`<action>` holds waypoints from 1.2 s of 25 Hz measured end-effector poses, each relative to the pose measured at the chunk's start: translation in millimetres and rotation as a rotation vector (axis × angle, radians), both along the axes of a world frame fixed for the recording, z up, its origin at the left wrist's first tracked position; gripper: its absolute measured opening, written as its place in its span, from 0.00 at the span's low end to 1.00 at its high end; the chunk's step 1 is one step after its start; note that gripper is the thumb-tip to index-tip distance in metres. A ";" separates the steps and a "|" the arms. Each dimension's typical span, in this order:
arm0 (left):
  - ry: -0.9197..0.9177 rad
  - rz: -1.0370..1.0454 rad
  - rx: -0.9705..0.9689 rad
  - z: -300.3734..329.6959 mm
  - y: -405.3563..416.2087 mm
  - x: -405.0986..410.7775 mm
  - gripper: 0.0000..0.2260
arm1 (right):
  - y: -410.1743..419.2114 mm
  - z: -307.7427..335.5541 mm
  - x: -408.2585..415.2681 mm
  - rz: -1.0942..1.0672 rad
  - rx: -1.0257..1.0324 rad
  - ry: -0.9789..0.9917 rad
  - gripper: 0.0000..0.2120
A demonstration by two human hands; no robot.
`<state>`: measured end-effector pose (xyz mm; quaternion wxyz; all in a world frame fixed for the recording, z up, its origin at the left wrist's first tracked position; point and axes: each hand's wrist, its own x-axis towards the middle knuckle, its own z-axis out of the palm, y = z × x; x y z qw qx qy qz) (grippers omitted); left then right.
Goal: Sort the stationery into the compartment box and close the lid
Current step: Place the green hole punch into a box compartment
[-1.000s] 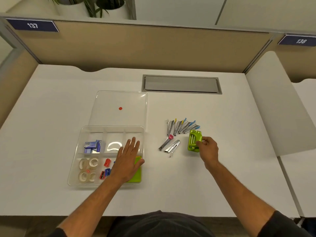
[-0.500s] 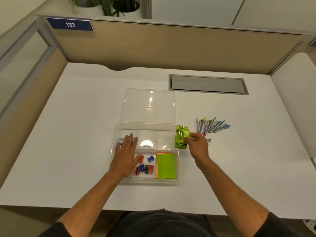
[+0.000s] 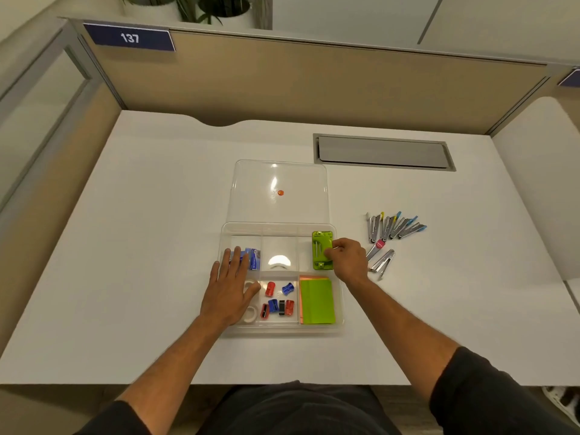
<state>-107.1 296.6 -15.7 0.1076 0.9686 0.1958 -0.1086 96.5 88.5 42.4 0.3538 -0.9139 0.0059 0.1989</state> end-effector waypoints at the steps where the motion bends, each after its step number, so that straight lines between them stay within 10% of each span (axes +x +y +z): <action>1: 0.006 -0.007 0.014 -0.7 -0.2 -0.8 0.39 | 2.0 -2.0 -0.6 0.000 -0.015 -0.004 0.12; 14: 0.000 -0.002 0.044 -3.4 -2.1 -1.3 0.38 | 17.1 -21.4 1.6 0.219 -0.190 -0.086 0.07; 30: 0.015 -0.001 0.044 -5.6 -1.6 -2.3 0.38 | 10.5 -36.9 -8.4 0.633 -0.404 -0.177 0.28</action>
